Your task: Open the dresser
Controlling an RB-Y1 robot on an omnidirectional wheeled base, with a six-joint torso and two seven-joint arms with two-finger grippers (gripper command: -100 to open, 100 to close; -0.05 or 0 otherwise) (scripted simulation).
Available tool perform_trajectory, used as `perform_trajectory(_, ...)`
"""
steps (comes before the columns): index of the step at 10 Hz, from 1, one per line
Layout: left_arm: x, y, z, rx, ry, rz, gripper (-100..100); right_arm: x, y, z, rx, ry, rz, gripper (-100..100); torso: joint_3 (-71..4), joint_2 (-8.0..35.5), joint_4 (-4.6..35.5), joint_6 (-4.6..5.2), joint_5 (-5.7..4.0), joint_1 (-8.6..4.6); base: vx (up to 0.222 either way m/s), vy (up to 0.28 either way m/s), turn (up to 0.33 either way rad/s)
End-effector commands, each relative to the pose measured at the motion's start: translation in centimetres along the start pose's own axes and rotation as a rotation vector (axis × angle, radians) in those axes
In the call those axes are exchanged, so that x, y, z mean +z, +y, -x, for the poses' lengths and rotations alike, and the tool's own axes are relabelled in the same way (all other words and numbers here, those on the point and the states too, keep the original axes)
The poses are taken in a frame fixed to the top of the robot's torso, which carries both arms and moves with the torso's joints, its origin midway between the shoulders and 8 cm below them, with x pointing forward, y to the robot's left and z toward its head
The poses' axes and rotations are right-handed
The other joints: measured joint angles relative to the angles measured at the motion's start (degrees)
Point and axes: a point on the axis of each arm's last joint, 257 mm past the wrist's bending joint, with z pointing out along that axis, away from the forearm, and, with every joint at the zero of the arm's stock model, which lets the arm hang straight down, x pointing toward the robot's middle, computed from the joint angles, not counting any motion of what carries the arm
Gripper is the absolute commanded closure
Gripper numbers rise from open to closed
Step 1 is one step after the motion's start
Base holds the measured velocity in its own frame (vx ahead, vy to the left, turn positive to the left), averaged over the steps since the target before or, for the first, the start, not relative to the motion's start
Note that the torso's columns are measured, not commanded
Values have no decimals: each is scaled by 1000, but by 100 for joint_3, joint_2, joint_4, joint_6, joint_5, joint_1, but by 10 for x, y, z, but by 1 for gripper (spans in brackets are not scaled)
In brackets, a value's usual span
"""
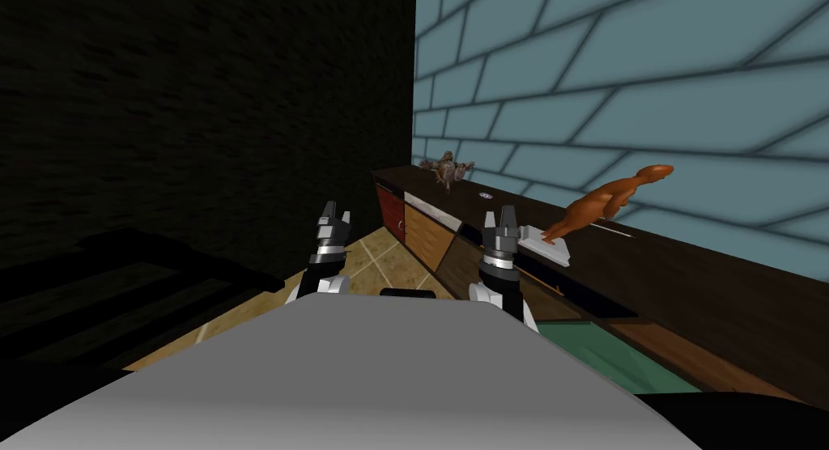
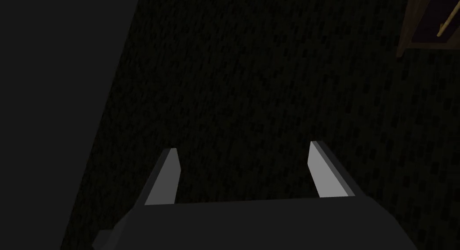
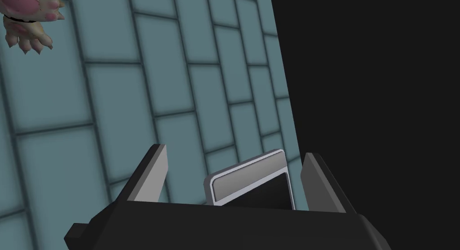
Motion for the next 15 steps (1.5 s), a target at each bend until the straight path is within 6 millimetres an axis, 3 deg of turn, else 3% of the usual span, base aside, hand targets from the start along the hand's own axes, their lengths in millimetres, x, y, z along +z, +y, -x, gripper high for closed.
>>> perform_trajectory(1,0,0,0,0,0,0,0,0,0,0,0,0,0,0,-844,424,423,0,0,0,0,0,0)
perform_trajectory(4,0,0,0,0,0,0,0,0,0,0,0,0,0,0,-3381,1693,1692,0,0,0,0,0,0)
perform_trajectory(5,0,0,0,0,0,0,0,0,0,-6,-48,49,4,-100,-4227,2116,2114,0,0,0,19,13,-34)
perform_trajectory(7,0,0,0,0,0,1,0,-1,-1,-12,-112,94,9,-100,-4737,2357,2358,0,2,5,31,23,-37)
perform_trajectory(15,0,0,0,0,0,1,0,-6,-8,-33,-536,262,57,-100,-4766,2382,2382,0,1,2,57,45,-64)
